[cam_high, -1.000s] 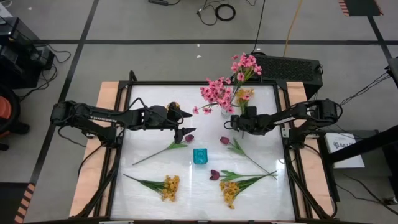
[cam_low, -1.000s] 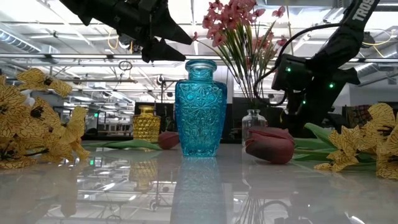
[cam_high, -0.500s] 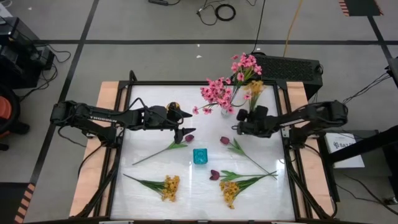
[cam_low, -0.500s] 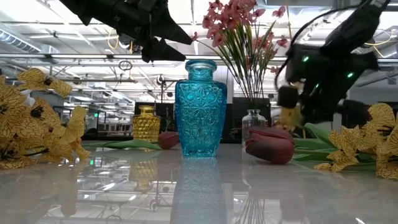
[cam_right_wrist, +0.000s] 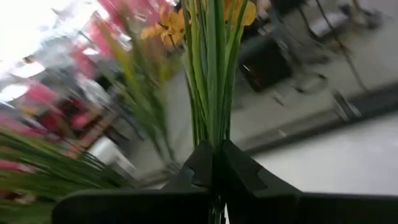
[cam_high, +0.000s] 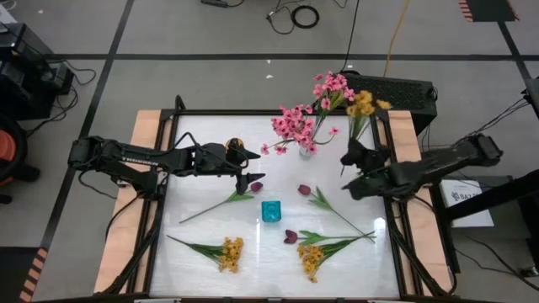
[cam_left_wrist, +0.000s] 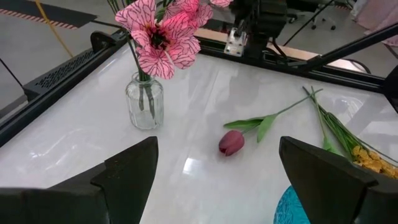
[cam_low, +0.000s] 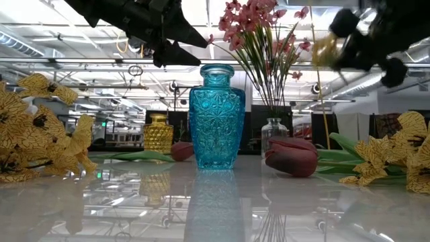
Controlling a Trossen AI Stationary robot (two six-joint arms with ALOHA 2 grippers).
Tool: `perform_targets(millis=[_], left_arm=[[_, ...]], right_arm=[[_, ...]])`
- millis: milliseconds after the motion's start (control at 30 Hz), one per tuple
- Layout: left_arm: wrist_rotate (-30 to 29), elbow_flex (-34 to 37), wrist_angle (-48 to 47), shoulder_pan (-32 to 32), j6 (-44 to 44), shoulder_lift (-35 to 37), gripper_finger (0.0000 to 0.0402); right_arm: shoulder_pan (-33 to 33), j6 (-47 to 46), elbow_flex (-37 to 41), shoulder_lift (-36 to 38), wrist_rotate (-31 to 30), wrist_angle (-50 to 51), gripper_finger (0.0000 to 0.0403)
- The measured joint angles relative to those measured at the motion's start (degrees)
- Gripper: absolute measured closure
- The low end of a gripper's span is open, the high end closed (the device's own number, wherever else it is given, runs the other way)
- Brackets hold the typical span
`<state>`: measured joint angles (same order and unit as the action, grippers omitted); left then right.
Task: Sort flowers into vase by color
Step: Put the top yellow flower into the yellow vase
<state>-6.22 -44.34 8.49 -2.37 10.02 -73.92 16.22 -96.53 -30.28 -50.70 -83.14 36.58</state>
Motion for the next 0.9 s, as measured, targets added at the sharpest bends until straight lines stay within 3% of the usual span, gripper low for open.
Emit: perform_targets(millis=[133, 300, 500, 733, 900], left_arm=[[0.00, 0.00, 0.05, 0.06, 0.15, -0.01, 0.0061], [-0.02, 0.00, 0.22, 0.26, 0.20, 0.00, 0.0061], [0.01, 0.00, 1.86, 0.32, 1.68, 0.00, 0.0061], [0.11, 0.00, 2.21, 1.42, 1.68, -0.01, 0.0061], [0.14, 0.00, 2.21, 1.38, 1.68, -0.01, 0.0061]], right_arm=[[5.39, 15.35, -0.04, 6.97, -6.86, -8.58, 0.0398], [8.91, 42.80, -0.04, 11.82, -6.97, -26.64, 0.0398], [12.16, 77.09, -0.07, 12.13, -6.53, -57.66, 0.0393], [13.70, 106.70, -0.09, 12.13, 4.75, -90.75, 0.0393], [15.04, 114.12, -2.02, 12.17, 8.36, -96.41, 0.0393]])
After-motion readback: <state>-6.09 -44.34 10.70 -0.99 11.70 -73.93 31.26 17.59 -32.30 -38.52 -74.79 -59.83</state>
